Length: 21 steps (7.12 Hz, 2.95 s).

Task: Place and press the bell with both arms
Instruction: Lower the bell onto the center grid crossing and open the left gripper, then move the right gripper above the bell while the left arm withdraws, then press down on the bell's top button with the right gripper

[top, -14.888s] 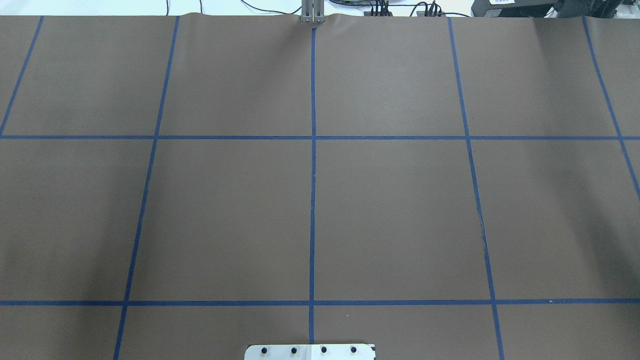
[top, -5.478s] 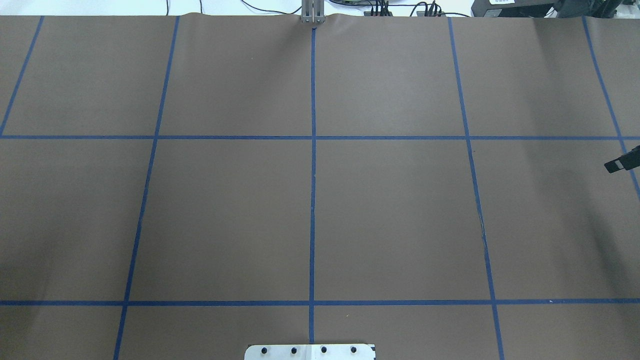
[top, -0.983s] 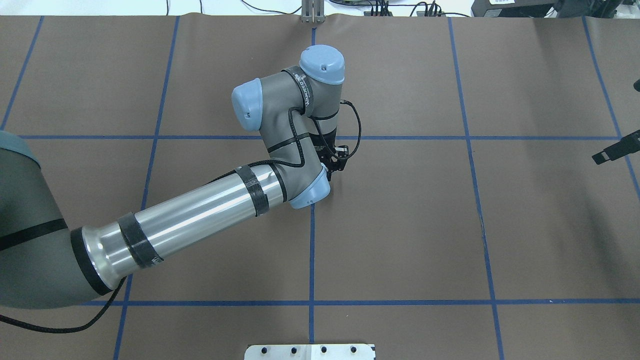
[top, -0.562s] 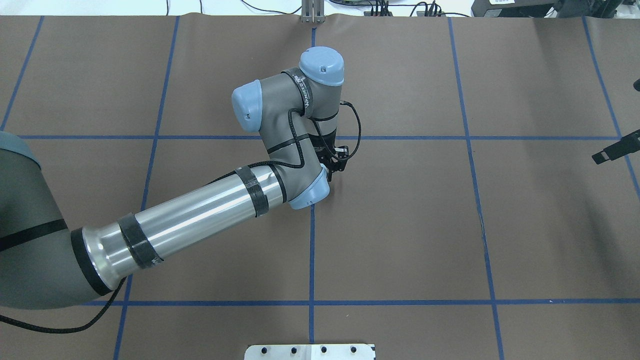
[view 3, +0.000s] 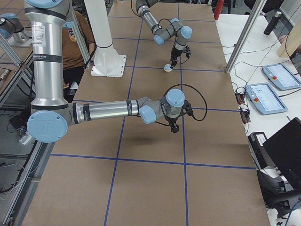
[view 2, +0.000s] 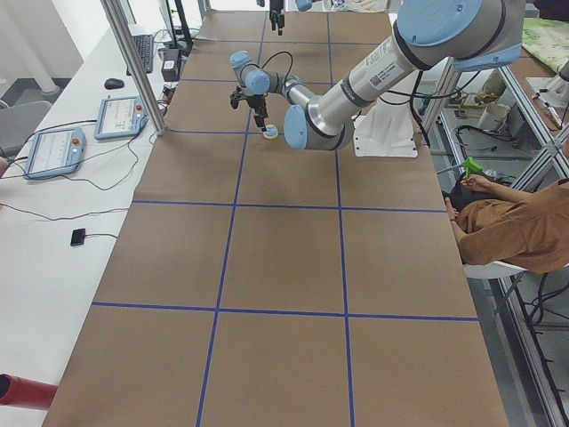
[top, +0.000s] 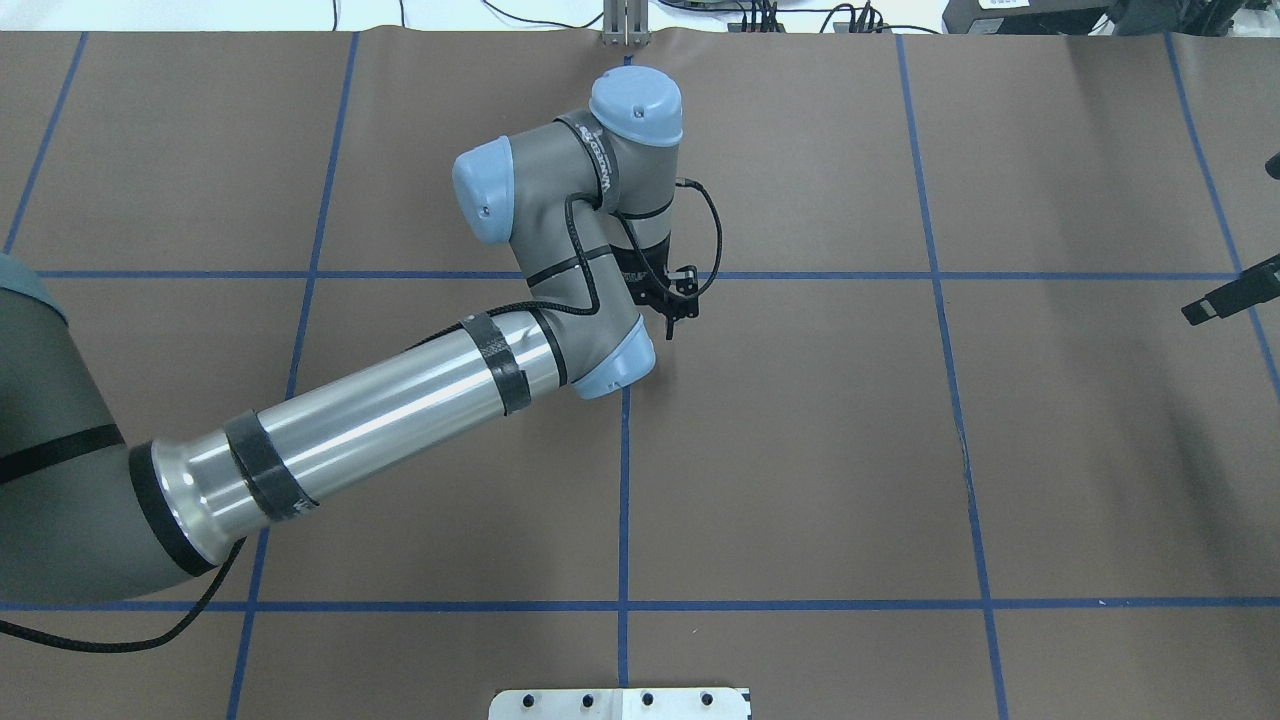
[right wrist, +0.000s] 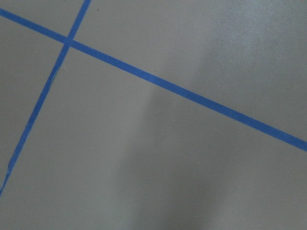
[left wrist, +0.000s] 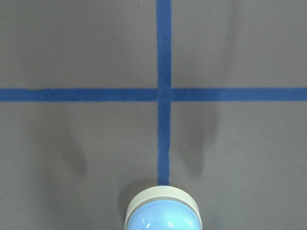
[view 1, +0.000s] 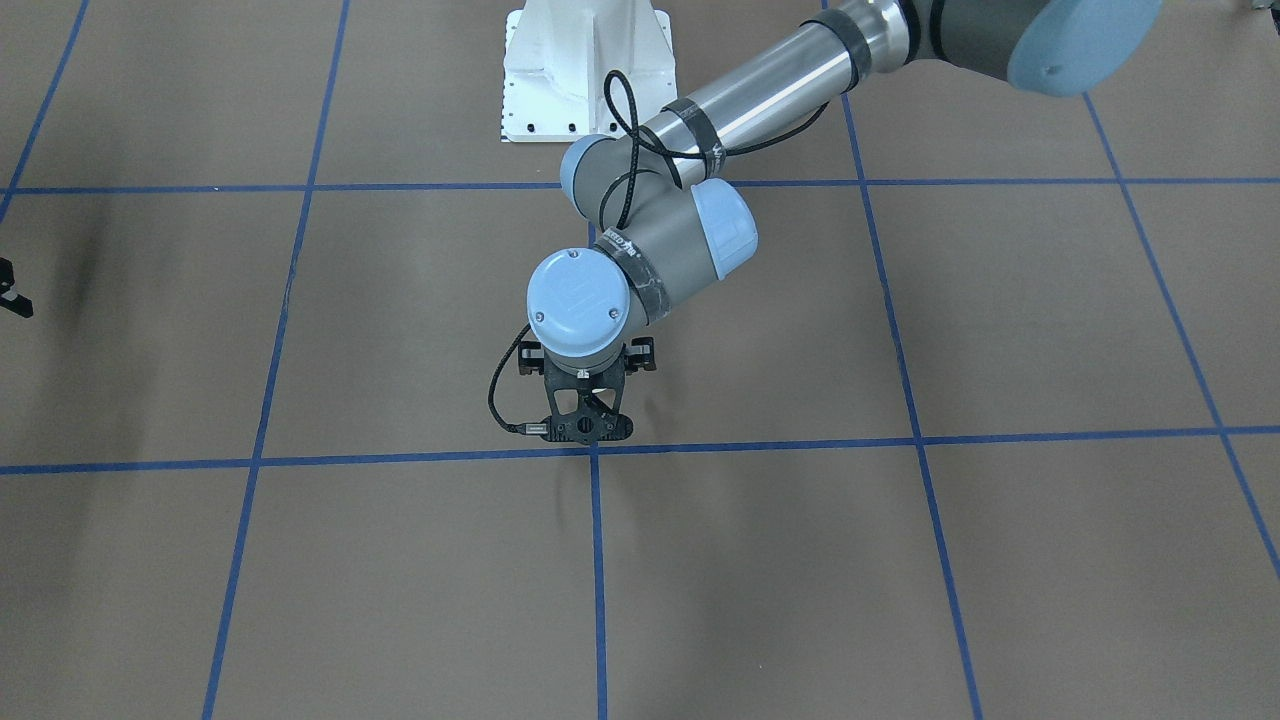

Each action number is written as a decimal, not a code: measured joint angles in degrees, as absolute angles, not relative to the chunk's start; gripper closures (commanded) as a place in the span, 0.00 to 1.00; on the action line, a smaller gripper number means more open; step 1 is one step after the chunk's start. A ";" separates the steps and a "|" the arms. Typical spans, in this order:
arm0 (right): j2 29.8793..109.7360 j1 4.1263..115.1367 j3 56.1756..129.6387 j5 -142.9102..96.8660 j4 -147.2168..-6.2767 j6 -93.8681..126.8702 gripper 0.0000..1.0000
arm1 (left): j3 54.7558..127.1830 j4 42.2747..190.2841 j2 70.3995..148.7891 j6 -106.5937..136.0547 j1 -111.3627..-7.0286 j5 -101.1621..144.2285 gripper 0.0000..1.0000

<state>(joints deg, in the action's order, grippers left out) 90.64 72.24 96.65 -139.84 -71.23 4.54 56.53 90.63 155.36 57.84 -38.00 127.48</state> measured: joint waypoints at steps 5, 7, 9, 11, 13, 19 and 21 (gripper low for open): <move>80.15 56.13 102.73 -127.78 -70.69 37.86 0.20 | 88.85 88.70 128.20 51.07 -46.84 131.56 0.01; 72.55 43.96 104.53 -117.22 -71.31 57.91 0.97 | 95.46 88.68 119.24 44.66 -50.65 132.11 0.01; 63.69 35.44 103.65 -109.54 -75.70 68.61 1.00 | 99.00 88.68 112.56 38.82 -54.36 132.38 0.01; 52.45 31.51 97.24 -105.54 -82.20 73.43 1.00 | 100.13 88.68 109.82 35.98 -56.02 132.20 0.01; 44.79 30.72 88.46 -104.92 -83.59 75.82 1.00 | 100.21 88.68 109.31 35.56 -56.18 131.96 0.01; 41.59 30.35 81.44 -104.85 -83.42 75.68 1.00 | 100.20 88.68 108.99 35.51 -55.93 131.61 0.01; 41.33 30.27 80.28 -104.84 -83.28 75.50 1.00 | 100.20 88.68 108.99 35.51 -55.91 131.58 0.01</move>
<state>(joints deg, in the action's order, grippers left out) 41.33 30.27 80.28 -104.84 -83.28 75.50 100.20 88.68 108.99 35.51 -55.91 131.58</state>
